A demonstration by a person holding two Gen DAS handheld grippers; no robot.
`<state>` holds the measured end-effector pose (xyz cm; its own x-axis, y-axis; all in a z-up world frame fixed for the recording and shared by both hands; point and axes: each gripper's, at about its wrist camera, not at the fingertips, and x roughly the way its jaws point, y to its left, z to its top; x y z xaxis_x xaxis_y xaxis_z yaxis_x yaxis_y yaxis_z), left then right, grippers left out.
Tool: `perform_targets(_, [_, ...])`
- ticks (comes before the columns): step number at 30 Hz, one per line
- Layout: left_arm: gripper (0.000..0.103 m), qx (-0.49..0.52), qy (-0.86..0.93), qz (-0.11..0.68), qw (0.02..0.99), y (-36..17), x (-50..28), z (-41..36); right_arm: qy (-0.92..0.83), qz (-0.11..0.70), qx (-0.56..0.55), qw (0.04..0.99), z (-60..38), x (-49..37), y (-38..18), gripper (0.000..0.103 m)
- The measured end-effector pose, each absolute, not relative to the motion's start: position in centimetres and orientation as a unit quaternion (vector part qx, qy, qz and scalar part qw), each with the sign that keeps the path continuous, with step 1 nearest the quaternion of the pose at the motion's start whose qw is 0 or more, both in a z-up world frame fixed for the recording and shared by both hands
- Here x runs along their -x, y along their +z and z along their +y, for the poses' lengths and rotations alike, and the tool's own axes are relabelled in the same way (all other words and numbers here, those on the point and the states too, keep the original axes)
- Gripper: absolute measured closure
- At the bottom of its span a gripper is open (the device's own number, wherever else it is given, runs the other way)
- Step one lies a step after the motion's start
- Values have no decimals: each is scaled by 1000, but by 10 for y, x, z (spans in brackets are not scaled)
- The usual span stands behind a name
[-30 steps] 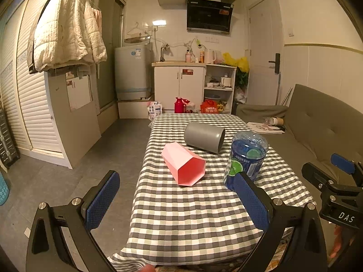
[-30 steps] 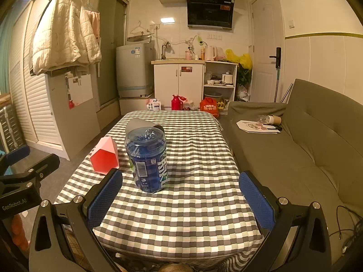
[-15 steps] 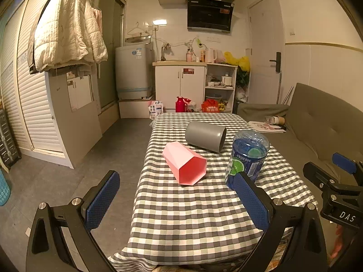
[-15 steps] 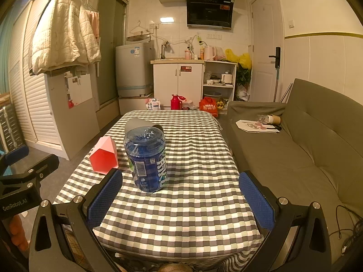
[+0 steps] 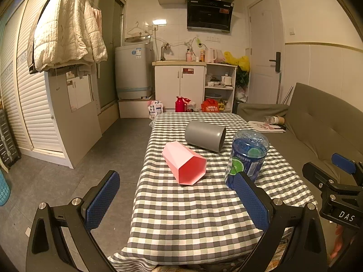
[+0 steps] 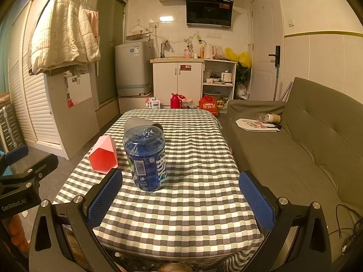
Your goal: Flip cup upside down
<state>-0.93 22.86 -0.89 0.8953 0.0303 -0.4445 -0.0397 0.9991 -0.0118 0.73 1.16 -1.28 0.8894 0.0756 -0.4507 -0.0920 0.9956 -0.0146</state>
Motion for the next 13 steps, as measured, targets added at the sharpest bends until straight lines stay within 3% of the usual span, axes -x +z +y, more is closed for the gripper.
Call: perform_targets(13, [0, 8, 18, 229, 973, -9, 9, 228, 42, 237, 17, 971, 12, -8, -14, 0])
